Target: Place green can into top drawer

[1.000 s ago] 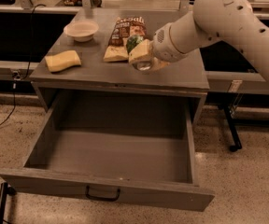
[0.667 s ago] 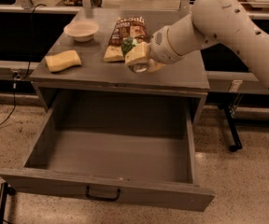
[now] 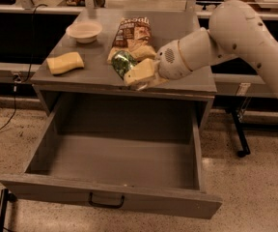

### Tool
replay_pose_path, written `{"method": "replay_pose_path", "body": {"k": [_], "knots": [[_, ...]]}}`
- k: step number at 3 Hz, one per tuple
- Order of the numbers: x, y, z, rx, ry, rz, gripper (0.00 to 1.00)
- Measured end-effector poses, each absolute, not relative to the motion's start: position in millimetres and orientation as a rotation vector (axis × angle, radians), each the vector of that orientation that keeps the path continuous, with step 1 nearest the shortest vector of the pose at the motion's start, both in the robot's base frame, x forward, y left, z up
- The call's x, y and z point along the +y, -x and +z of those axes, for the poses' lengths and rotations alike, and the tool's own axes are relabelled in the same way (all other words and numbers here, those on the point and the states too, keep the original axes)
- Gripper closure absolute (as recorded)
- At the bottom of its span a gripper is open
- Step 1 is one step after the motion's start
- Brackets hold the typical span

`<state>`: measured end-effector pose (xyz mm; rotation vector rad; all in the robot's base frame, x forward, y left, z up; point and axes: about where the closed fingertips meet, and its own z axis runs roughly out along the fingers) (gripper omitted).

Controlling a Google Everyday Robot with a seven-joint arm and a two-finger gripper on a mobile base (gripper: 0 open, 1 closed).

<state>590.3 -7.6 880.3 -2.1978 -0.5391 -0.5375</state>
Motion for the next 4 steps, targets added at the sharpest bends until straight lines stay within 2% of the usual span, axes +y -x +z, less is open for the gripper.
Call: {"method": "replay_pose_path", "body": {"k": [2,3,4], "knots": [[-0.1,-531.4,834.8,-0.901,2.237,-0.434,1.0],[9.0,-505.2,795.8,-1.154,2.27,-0.498,1.0],[9.5,-504.3,794.7,-1.143,2.269,-0.482,1.0]]}}
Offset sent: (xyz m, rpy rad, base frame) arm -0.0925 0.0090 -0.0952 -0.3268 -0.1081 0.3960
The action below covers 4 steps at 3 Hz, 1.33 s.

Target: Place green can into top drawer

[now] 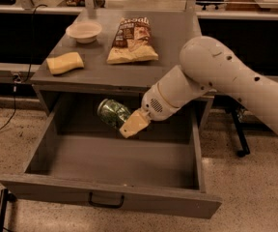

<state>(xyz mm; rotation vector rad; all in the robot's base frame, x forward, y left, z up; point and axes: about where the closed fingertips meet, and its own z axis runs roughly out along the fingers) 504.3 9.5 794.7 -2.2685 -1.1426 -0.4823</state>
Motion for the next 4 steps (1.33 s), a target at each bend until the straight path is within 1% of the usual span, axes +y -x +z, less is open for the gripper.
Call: {"method": "replay_pose_path", "body": {"k": [1,2,3,4], "knots": [[18.6,-509.8,771.1,-1.207,2.269,-0.51,1.0],[23.0,-521.4,713.8,-1.345,2.318,-0.617,1.0],[20.8,-529.5,681.5,-1.415,2.337,-0.673,1.0],[21.4,-532.3,663.8,-1.447,2.284,-0.669,1.0]]}}
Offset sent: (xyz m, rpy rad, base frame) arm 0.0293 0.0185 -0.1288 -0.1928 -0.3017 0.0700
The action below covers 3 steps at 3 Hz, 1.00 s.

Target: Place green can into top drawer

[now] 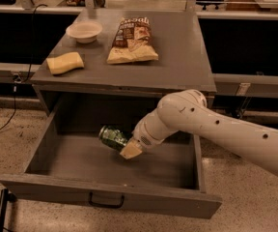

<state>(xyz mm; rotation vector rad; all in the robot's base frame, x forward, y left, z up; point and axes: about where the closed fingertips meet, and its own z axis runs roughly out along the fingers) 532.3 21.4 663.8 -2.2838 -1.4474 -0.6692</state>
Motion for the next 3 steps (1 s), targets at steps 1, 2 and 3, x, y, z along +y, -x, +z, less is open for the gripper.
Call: {"method": "replay_pose_path", "body": {"k": [1,2,3], "knots": [[29.8,-529.2,646.0,-1.531,2.192,-0.622,0.82],[30.1,-528.3,644.5,-1.541,2.187,-0.621,0.59],[30.8,-527.8,643.7,-1.54,2.187,-0.618,0.34]]}}
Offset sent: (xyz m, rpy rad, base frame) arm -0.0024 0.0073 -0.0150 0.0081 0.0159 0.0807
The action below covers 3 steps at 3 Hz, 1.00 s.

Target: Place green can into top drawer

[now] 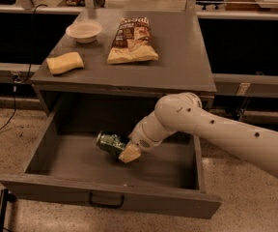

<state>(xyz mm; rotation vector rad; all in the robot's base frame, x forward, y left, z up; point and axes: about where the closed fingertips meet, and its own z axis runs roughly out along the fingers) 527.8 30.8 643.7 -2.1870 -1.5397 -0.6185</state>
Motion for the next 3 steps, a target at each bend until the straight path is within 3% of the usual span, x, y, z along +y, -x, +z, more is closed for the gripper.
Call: {"method": "replay_pose_path", "body": {"k": [1,2,3], "knots": [[31.7,-527.1,642.7,-1.541,2.185,-0.615,0.13],[32.4,-526.5,641.7,-1.541,2.184,-0.613,0.0],[32.5,-526.5,641.7,-1.541,2.184,-0.613,0.0]]}}
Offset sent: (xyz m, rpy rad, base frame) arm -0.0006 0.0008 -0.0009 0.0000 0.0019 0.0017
